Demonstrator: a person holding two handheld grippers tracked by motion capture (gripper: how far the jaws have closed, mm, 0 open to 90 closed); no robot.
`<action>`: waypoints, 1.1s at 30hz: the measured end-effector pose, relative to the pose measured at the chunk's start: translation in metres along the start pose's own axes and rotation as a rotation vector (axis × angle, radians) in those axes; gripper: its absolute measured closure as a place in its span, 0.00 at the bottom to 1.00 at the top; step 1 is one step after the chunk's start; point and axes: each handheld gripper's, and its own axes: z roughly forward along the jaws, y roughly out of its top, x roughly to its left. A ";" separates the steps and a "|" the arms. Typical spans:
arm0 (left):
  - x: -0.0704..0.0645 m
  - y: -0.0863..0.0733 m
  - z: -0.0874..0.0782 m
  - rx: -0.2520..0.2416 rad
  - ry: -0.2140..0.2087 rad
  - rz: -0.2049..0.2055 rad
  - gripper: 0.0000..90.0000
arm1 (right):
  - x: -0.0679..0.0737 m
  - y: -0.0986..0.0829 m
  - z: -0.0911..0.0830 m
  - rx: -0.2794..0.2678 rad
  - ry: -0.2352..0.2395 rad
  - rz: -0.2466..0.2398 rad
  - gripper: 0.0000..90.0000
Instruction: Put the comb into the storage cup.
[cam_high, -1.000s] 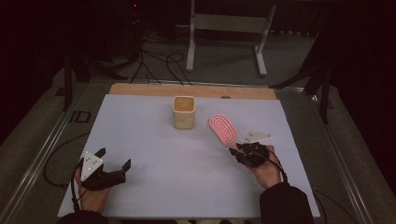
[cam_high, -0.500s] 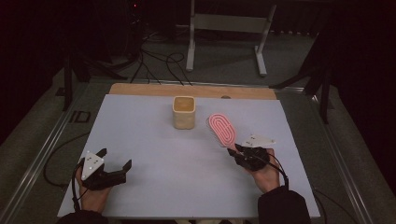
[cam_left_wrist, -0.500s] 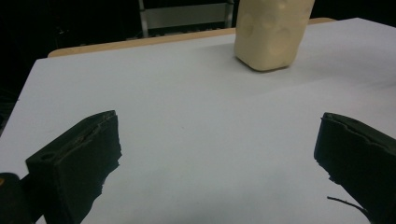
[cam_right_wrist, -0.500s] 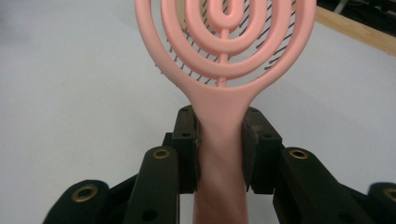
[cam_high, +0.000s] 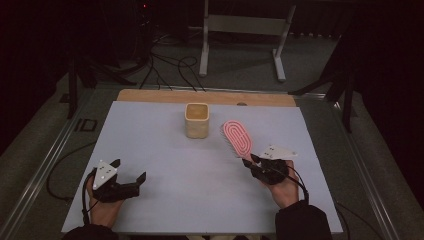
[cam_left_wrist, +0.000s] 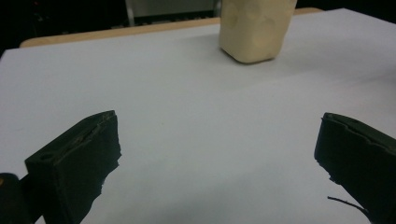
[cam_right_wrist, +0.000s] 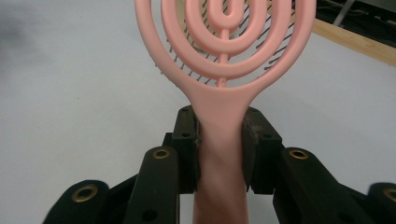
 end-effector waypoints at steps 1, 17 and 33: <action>-0.001 0.001 0.001 0.007 -0.007 0.000 0.01 | 0.000 0.000 0.000 -0.002 -0.002 -0.002 0.77; -0.015 0.019 0.013 0.034 -0.070 -0.008 0.01 | 0.006 0.001 0.004 -0.013 0.004 -0.003 0.78; -0.033 0.053 0.028 0.005 -0.146 0.015 0.01 | 0.012 0.003 0.005 -0.028 0.006 -0.020 0.78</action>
